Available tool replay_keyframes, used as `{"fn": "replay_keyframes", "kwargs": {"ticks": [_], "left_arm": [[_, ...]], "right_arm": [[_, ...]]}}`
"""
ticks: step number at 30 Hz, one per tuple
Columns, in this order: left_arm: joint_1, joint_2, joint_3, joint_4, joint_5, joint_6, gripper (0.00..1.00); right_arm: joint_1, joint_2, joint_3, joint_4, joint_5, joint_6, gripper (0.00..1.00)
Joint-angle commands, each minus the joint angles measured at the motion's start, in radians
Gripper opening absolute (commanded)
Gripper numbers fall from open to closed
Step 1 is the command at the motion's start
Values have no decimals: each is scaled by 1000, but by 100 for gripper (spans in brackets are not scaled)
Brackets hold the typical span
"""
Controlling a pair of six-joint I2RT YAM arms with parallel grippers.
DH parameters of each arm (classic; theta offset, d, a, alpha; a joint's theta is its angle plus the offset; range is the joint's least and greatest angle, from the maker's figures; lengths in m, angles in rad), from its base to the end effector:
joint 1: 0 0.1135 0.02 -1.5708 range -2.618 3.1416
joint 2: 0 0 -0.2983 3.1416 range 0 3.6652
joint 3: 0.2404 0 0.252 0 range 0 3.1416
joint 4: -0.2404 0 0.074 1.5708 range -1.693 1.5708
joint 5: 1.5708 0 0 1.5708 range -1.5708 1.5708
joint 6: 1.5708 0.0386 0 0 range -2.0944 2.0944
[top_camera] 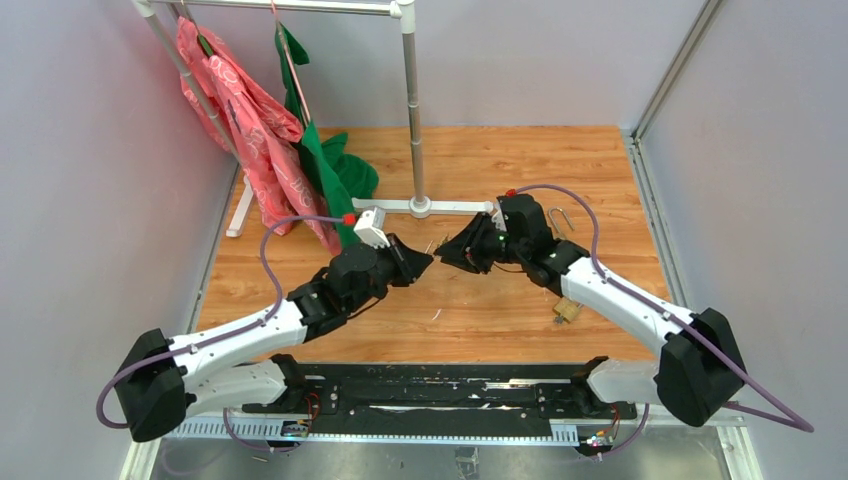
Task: Lock with the key
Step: Pick up the lock from the center of the board.
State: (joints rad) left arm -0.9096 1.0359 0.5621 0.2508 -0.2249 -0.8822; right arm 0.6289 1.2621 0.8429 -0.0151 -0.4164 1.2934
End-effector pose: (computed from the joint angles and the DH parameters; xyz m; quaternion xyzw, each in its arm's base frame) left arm 0.1431 -0.1699 0.2872 -0.0594 0.7773 -0.4294 0.4559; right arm 0.2144 0.1753 0.3069 0.1638 0.8158 0.5314 0.1587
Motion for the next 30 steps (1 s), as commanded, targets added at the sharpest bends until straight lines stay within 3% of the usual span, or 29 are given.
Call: {"fn": "replay_keyframes", "kwargs": {"ticks": [1, 6, 9, 14, 22, 30], "left_arm": [[37, -50, 115, -215, 0, 80, 0], [120, -56, 302, -515, 179, 210, 0], [140, -25, 433, -681, 340, 355, 0], [143, 24, 545, -853, 458, 547, 0], [144, 42, 615, -924, 681, 804, 0], [144, -54, 611, -950, 792, 1003, 0]], "right_arm": [[14, -91, -16, -30, -49, -147, 40], [13, -190, 29, -99, -118, -530, 45], [16, -264, 32, -190, -36, -833, 44], [16, -444, -85, -59, -14, -1152, 44], [20, -547, -162, 108, -195, -1442, 51], [20, -446, -65, 127, -481, -1388, 66]]}}
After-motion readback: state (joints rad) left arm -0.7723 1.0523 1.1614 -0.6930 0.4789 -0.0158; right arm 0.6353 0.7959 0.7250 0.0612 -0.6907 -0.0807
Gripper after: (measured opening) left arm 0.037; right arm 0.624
